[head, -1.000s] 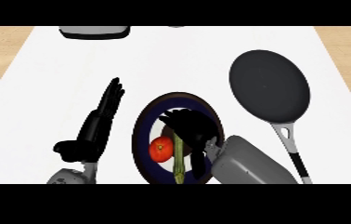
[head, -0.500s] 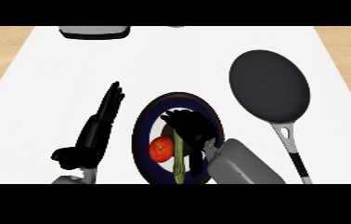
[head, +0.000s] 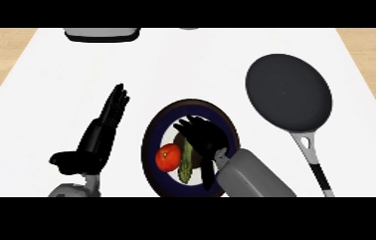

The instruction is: Pick the squash from the plate and place it in the pan

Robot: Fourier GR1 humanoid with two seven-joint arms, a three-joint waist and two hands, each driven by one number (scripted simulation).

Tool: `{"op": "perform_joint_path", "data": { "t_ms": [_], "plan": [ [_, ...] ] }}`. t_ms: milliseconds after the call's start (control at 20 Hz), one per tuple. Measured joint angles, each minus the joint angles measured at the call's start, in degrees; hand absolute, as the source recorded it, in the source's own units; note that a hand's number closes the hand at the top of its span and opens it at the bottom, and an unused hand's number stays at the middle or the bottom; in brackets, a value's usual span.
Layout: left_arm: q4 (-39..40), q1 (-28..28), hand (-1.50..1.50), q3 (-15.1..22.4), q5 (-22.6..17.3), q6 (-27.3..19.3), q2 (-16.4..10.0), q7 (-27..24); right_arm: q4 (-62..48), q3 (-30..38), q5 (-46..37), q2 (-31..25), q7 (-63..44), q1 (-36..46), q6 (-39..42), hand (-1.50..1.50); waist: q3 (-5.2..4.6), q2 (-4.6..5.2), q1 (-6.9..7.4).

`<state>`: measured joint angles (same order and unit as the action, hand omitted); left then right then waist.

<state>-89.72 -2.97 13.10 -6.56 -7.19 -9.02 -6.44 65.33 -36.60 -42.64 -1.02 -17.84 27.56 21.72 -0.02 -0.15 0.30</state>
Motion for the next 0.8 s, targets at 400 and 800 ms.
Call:
{"op": "perform_joint_path", "data": {
  "t_ms": [400, 800],
  "plan": [
    [-1.16, 0.71, 0.00, -0.24, 1.03, 0.74, 0.58, 0.84, -6.83, -2.91, -4.22, -0.28, 6.44, 4.37, -1.99, 1.50, -0.10, -0.84, 0.17],
    [-0.09, -0.20, 0.00, -1.05, 2.36, 1.17, 2.12, 0.86, -7.78, -2.35, -7.97, -0.65, 11.87, 4.11, -6.92, 1.50, 0.08, -0.80, 0.06]
  ]
}}
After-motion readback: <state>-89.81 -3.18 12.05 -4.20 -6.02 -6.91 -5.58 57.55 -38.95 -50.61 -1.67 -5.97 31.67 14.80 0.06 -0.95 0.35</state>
